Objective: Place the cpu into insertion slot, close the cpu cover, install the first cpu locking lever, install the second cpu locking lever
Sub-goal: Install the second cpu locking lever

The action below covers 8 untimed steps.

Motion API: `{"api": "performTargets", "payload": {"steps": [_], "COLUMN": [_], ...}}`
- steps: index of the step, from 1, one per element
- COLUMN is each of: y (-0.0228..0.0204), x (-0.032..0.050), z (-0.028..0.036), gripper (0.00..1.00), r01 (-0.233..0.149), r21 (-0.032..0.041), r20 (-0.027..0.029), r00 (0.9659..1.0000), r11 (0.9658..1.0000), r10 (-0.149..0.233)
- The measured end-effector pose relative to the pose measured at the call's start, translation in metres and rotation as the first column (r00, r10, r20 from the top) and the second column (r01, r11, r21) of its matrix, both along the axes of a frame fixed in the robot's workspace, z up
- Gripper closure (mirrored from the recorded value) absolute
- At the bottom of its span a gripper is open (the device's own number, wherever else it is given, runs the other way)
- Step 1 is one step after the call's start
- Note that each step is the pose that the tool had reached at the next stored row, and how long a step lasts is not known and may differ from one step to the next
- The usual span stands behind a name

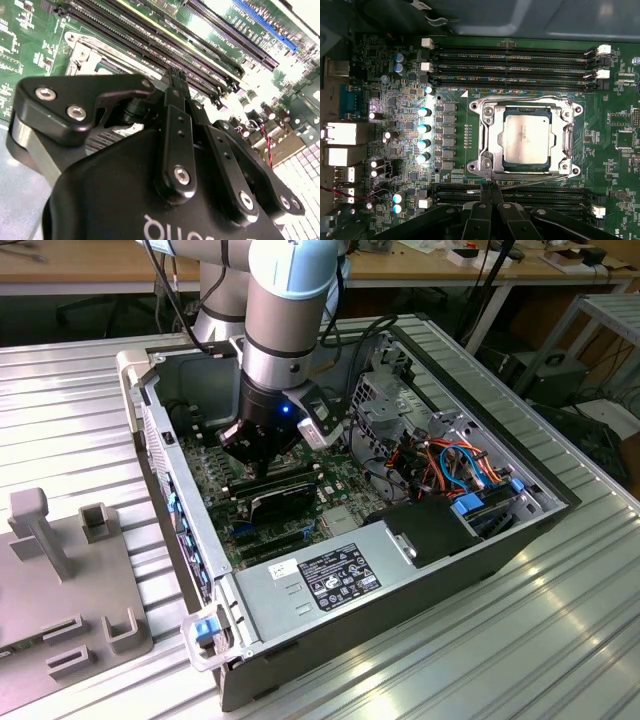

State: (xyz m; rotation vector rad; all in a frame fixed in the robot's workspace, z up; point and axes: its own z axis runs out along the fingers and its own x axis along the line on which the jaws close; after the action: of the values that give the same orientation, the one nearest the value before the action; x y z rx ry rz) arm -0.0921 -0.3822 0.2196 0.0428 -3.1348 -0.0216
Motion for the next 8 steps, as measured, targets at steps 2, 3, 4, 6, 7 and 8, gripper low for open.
{"api": "performTargets", "payload": {"steps": [2,3,4,6,7,8], "y": [-0.0001,0.0,0.0001,0.0004,0.0007,0.001], "x": [-0.0027,-0.0032,-0.0035,-0.0036,-0.0042,-0.0047], "z": [0.0001,0.0002,0.0002,0.0002,0.0001,0.0001], "gripper": [0.89,0.89,0.89,0.89,0.89,0.89], "r01": [0.0,0.0,0.0,0.0,0.0,0.0], "r21": [-0.0003,-0.0003,-0.0004,-0.0005,-0.0002,0.0], "r20": [0.0002,0.0001,0.0001,0.0001,0.0003,0.0004], "r00": [1.0,1.0,1.0,1.0,1.0,1.0], "r11": [1.0,1.0,1.0,1.0,1.0,1.0], "r10": [0.0,0.0,0.0,0.0,0.0,0.0]}}
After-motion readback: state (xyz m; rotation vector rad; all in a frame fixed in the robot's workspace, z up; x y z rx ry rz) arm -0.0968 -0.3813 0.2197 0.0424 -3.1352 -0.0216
